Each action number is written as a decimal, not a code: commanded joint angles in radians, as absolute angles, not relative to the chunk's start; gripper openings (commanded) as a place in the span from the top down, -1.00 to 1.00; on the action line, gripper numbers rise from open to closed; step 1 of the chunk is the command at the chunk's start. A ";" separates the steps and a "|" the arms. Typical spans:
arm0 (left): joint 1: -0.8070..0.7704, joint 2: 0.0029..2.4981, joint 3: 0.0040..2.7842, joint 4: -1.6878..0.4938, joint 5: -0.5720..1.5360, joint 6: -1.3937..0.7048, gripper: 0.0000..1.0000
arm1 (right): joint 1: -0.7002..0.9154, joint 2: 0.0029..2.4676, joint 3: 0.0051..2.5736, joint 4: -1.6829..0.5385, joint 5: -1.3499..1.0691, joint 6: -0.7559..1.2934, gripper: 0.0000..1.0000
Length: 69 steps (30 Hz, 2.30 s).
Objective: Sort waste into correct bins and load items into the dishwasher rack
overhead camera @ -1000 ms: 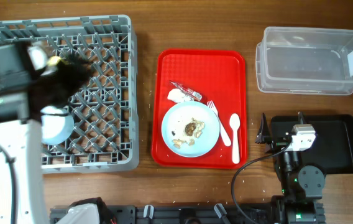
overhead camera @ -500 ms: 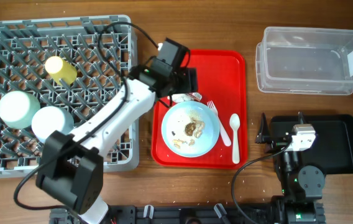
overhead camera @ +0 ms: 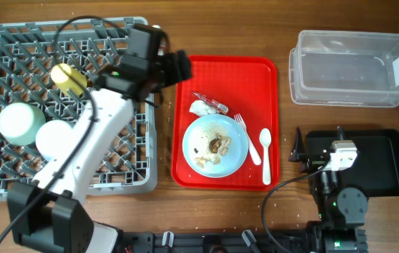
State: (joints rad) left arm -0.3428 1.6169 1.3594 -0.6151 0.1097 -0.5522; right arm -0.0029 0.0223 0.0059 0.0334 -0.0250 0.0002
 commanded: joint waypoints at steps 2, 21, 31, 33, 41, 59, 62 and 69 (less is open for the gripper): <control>-0.116 1.555 1.377 -0.631 0.191 -0.667 -1.00 | -0.002 0.017 0.006 0.211 -0.221 0.350 -1.00; 0.253 1.550 1.376 -0.644 0.299 -0.768 -1.00 | 0.237 1.388 1.611 -0.706 -0.571 -0.297 -1.00; 0.253 1.550 1.376 -0.644 0.299 -0.768 -1.00 | 0.373 2.007 1.702 -0.744 -0.476 -0.171 -0.51; 0.253 1.550 1.376 -0.644 0.299 -0.768 -1.00 | 0.386 2.101 1.702 -0.713 -0.474 -0.122 -0.49; 0.253 1.550 1.376 -0.644 0.299 -0.768 -1.00 | 0.516 2.220 1.702 -0.621 -0.240 -0.144 -0.25; 0.253 1.550 1.376 -0.644 0.299 -0.768 -1.00 | 0.571 2.238 1.692 -0.666 0.000 -0.128 0.68; 0.253 1.550 1.376 -0.644 0.299 -0.768 -1.00 | 0.570 2.231 1.699 -0.644 0.025 -0.074 0.91; 0.253 1.550 1.376 -0.644 0.299 -0.768 -1.00 | 0.393 2.035 1.846 -0.658 0.301 0.102 0.92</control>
State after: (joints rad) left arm 0.2516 1.5688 1.3613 -0.6464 0.2871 -0.7620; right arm 0.5072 2.1872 1.7786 -0.6579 0.1497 0.0120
